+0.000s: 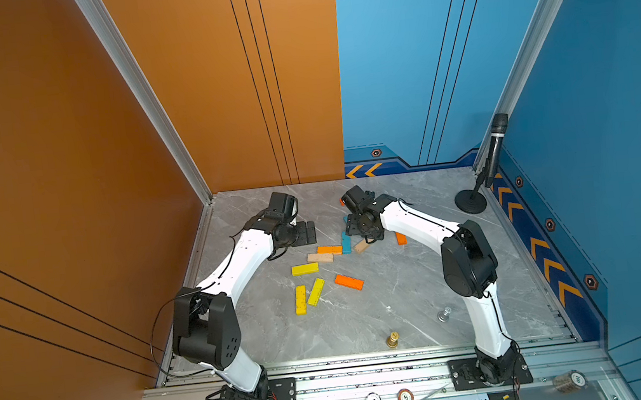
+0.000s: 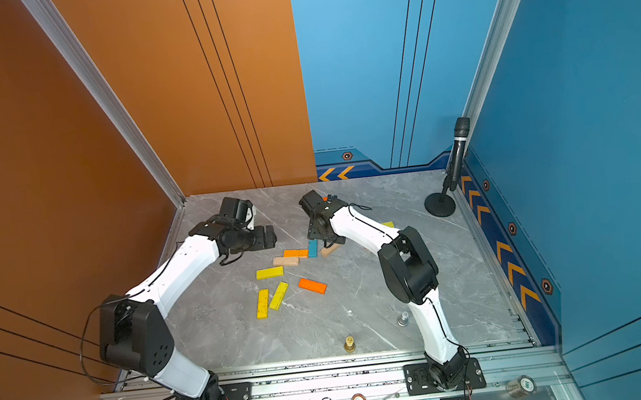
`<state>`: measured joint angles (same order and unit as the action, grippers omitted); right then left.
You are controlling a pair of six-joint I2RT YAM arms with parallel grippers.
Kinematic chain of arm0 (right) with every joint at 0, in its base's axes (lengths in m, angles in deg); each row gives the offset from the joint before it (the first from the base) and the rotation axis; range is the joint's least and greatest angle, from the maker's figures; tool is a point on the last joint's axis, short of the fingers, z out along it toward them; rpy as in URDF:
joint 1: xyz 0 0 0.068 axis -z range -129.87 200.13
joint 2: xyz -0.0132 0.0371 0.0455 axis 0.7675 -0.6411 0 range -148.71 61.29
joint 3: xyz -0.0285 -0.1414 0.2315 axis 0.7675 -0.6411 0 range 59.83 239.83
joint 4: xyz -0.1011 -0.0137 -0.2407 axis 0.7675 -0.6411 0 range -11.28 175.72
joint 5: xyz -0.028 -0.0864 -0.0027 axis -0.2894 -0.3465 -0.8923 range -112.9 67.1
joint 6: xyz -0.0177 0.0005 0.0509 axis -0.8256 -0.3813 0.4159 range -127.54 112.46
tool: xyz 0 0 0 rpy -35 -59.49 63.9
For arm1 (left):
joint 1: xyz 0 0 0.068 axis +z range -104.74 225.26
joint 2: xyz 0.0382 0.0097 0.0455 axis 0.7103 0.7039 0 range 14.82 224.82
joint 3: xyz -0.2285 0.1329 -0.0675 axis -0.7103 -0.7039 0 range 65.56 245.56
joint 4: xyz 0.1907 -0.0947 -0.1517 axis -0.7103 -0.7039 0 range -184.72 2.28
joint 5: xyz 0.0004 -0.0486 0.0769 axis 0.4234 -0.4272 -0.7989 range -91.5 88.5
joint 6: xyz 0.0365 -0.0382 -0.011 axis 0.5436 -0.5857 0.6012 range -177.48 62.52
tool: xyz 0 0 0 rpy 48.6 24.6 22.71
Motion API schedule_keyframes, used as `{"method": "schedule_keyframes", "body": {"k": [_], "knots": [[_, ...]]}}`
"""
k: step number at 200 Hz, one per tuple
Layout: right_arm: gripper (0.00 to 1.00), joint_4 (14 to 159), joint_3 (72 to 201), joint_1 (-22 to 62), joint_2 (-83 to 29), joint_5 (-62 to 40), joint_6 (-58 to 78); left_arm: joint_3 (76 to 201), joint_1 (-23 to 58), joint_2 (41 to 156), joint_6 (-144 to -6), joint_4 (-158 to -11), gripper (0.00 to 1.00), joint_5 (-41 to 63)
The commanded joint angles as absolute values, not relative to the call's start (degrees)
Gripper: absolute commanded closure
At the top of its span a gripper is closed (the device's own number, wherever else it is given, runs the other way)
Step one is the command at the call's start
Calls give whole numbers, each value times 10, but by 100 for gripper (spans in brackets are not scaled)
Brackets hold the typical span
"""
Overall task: Assemble the number 6 with building blocks
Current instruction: Pick up the building block from the center of the board.
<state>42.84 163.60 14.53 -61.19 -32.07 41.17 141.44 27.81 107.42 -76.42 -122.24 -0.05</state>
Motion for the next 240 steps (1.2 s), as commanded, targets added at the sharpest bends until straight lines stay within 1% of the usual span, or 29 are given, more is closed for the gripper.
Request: {"method": "schedule_keyframes", "body": {"k": [1,18,26,73,81,95,102,124,153,167,181,197,219,240], "knots": [[25,420,1634,146,-652,-326,469,1411,285,1052,-773,-1228,1,-11],[27,418,1637,147,-666,-322,478,1410,288,1050,-774,-1227,1,-7],[29,418,1636,147,-670,-324,479,1410,290,1050,-774,-1227,2,-6],[32,418,1638,150,-695,-320,497,1410,293,1048,-777,-1226,1,3],[35,418,1639,151,-698,-319,498,1410,294,1047,-777,-1225,1,3],[37,418,1637,153,-702,-315,502,1409,294,1046,-777,-1225,2,2],[41,418,1637,154,-705,-310,501,1409,294,1046,-777,-1225,1,2],[45,418,1636,158,-708,-294,485,1409,296,1045,-777,-1225,2,3],[53,406,1635,158,-704,-281,429,1410,298,1045,-778,-1225,2,4],[59,391,1640,159,-703,-275,389,1408,299,1045,-779,-1225,2,5],[62,372,1650,160,-702,-267,341,1409,300,1046,-779,-1223,1,8],[71,340,1669,161,-698,-259,275,1409,301,1045,-779,-1222,2,10],[71,300,1680,166,-670,-274,185,1407,301,1046,-780,-1222,2,9],[71,287,1652,173,-625,-274,130,1408,301,1045,-779,-1222,2,11]]}}
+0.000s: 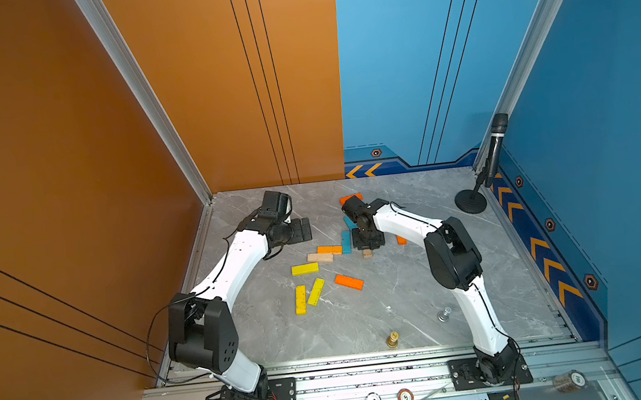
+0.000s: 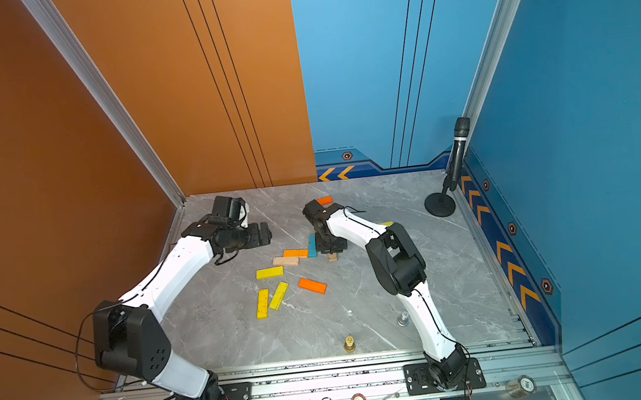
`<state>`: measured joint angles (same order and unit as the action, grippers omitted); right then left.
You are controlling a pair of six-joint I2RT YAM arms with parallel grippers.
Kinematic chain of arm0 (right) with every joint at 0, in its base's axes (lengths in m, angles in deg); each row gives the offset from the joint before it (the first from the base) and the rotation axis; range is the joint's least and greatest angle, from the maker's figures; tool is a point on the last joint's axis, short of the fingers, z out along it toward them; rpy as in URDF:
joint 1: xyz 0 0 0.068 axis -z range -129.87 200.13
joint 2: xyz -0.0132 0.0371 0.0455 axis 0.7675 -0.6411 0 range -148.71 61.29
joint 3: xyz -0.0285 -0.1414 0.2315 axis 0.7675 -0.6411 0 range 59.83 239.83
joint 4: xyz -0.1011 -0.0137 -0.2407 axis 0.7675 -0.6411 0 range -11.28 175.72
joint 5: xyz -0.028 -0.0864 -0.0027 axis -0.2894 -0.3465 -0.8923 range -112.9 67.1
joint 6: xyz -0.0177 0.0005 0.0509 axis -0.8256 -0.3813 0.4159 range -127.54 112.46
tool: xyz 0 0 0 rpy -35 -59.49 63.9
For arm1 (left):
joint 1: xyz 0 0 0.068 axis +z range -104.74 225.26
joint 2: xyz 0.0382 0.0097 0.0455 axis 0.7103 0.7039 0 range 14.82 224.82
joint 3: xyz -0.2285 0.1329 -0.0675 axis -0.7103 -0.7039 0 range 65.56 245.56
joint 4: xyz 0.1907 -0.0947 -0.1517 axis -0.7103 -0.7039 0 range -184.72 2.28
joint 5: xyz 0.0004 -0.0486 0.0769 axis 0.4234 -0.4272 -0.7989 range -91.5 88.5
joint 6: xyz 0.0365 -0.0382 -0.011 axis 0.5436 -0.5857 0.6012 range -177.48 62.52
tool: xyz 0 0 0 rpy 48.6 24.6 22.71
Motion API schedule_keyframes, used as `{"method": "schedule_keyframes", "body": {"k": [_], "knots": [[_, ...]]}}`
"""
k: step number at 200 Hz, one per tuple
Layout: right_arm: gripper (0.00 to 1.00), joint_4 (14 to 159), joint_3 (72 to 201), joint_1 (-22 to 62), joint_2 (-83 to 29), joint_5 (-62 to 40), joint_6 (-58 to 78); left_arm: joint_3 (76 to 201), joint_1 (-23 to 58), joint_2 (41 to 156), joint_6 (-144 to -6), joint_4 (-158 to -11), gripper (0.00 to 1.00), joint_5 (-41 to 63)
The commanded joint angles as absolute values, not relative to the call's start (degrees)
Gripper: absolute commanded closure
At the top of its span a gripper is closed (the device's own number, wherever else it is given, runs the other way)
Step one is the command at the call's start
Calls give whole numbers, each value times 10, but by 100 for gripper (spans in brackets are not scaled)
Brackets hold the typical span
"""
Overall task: Assemble the number 6 with building blocks
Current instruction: Pick up the building block from the center of the board.
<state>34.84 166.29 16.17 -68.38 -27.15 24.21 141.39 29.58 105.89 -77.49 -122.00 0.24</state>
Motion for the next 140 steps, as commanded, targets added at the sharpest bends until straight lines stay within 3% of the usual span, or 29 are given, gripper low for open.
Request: {"method": "schedule_keyframes", "body": {"k": [1,85,140], "knots": [[71,286,1650,174,-623,-274,129,1408,301,1045,-779,-1223,2,12],[70,339,1392,206,-418,-283,82,1403,269,1054,-772,-1221,2,-2],[70,409,1302,232,-396,-275,101,1403,252,1062,-770,-1222,2,-6]]}}
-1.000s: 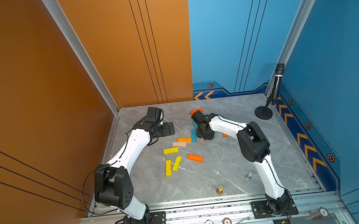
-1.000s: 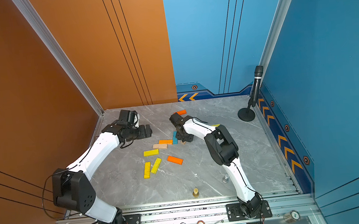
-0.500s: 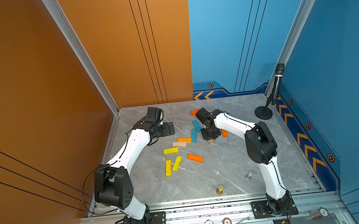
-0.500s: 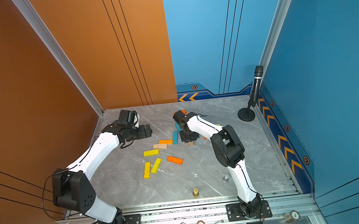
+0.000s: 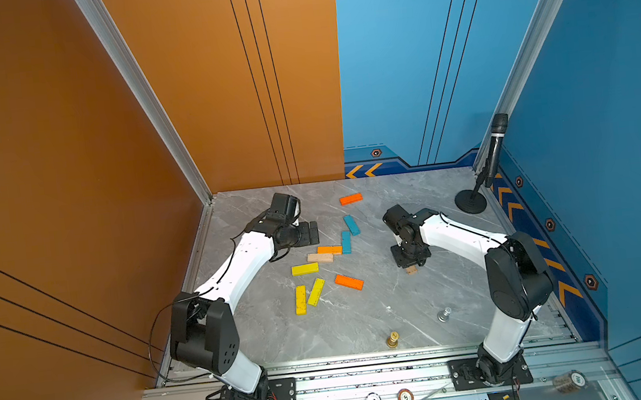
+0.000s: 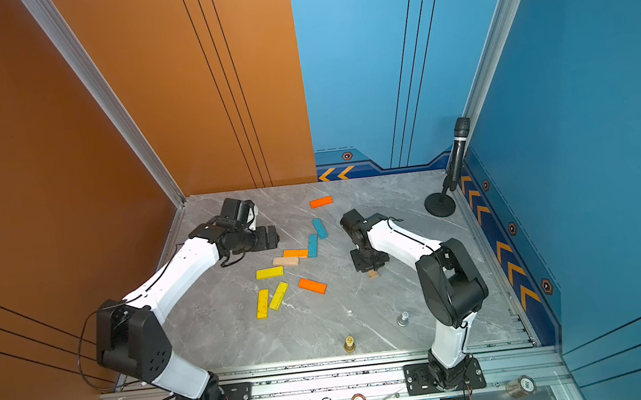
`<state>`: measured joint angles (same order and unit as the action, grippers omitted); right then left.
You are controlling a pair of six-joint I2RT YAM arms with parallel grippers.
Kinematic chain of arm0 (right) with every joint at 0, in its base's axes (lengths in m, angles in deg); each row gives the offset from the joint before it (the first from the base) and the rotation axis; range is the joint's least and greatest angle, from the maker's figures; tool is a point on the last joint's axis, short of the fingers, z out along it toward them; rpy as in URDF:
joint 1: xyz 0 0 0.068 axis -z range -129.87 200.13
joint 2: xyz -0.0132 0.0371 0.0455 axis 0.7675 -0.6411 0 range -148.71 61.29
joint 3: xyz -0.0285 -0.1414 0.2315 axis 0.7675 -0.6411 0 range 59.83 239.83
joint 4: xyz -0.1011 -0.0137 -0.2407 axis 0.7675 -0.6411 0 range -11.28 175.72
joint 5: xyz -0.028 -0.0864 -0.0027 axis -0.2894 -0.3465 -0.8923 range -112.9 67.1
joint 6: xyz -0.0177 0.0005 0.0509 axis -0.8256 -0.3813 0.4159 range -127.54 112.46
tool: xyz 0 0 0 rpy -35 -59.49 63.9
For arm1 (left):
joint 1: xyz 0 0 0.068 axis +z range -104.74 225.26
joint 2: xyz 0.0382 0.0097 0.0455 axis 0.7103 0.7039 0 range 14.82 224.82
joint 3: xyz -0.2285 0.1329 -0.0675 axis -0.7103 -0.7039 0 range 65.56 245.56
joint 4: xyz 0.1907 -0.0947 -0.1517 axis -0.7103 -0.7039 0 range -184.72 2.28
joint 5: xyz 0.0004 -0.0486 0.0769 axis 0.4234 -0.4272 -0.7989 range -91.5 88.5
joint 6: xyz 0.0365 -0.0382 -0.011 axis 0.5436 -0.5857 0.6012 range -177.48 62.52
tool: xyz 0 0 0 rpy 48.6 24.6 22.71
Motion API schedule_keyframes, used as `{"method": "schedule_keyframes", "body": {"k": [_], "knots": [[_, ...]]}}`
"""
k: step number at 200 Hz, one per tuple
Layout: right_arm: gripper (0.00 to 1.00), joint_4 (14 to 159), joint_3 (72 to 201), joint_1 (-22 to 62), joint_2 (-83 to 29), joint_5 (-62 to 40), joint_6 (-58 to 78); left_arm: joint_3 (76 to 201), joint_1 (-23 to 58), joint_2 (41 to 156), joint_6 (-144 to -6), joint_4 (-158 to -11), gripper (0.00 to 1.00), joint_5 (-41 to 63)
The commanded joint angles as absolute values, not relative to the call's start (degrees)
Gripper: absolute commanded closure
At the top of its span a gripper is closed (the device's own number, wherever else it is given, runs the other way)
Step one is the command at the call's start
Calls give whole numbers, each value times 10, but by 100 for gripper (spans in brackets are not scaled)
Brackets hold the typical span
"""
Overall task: Assemble the number 6 with building blocks
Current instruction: Pick up the building block from the center of the board, then assemble the building block at the center of the board.
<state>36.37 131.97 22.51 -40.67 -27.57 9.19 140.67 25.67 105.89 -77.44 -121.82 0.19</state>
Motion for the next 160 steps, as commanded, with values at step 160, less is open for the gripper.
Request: {"method": "schedule_keyframes", "body": {"k": [160], "knots": [[70,453,1319,260,-488,-295,131,1405,251,1068,-767,-1222,2,-9]]}}
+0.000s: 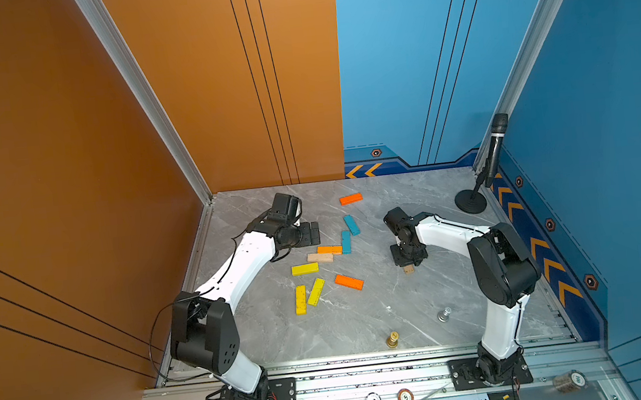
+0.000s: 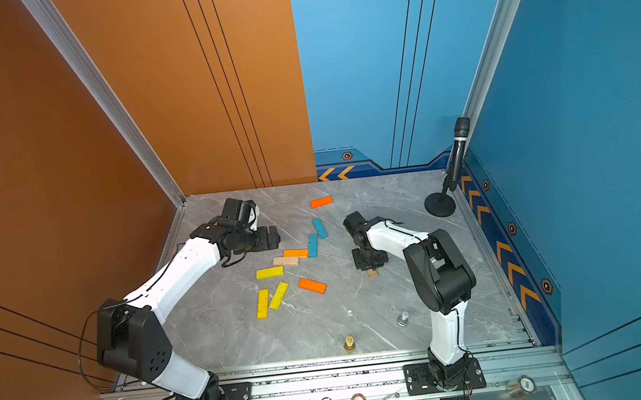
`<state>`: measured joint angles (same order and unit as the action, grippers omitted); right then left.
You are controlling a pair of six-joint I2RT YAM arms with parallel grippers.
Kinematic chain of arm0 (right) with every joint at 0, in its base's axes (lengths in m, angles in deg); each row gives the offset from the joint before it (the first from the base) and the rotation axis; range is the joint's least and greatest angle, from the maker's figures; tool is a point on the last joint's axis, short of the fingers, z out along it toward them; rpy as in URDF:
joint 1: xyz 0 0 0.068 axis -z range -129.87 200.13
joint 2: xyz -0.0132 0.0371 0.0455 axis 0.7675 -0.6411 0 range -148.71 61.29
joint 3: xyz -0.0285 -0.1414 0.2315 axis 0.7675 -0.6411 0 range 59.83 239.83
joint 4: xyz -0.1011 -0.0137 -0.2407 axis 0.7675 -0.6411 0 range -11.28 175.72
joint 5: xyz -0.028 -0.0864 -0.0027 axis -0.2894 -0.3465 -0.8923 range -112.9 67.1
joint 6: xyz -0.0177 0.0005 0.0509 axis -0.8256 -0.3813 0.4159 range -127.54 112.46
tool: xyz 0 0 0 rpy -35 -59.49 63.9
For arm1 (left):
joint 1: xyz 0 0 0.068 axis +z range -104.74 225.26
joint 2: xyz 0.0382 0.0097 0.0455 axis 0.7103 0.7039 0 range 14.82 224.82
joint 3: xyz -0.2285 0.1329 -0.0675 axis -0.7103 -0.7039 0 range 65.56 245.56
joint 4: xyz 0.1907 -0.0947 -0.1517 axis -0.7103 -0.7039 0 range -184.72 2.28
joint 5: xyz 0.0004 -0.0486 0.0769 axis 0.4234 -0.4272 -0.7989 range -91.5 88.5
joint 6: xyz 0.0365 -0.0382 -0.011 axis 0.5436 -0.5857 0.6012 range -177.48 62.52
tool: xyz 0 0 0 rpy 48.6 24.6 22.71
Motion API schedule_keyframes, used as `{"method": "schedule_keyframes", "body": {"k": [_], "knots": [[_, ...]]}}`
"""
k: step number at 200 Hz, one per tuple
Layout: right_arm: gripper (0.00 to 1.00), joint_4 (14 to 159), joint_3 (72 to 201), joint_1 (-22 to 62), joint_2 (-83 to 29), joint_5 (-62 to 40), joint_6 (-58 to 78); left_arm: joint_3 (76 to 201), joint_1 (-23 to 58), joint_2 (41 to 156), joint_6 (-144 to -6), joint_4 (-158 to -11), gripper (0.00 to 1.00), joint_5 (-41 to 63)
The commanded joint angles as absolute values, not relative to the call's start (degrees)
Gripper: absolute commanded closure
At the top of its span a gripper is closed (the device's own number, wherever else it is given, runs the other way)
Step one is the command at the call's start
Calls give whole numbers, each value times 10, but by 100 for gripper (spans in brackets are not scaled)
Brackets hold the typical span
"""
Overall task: Assemble the number 6 with building blocks
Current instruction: Assemble the building block at the center of the board.
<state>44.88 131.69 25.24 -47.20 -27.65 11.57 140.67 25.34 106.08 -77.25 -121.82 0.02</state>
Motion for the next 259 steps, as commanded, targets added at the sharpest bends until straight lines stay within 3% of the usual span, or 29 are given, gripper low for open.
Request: {"method": "schedule_keyframes", "body": {"k": [1,100,155,259], "knots": [[70,453,1320,260,-488,-295,131,1405,251,1068,-767,-1222,2,-9],[64,462,1318,265,-492,-295,149,1405,250,1072,-767,-1222,2,-7],[50,451,1327,264,-488,-294,143,1404,250,1069,-767,-1222,2,-7],[63,445,1342,260,-505,-293,140,1405,249,1070,-768,-1222,2,-6]]}}
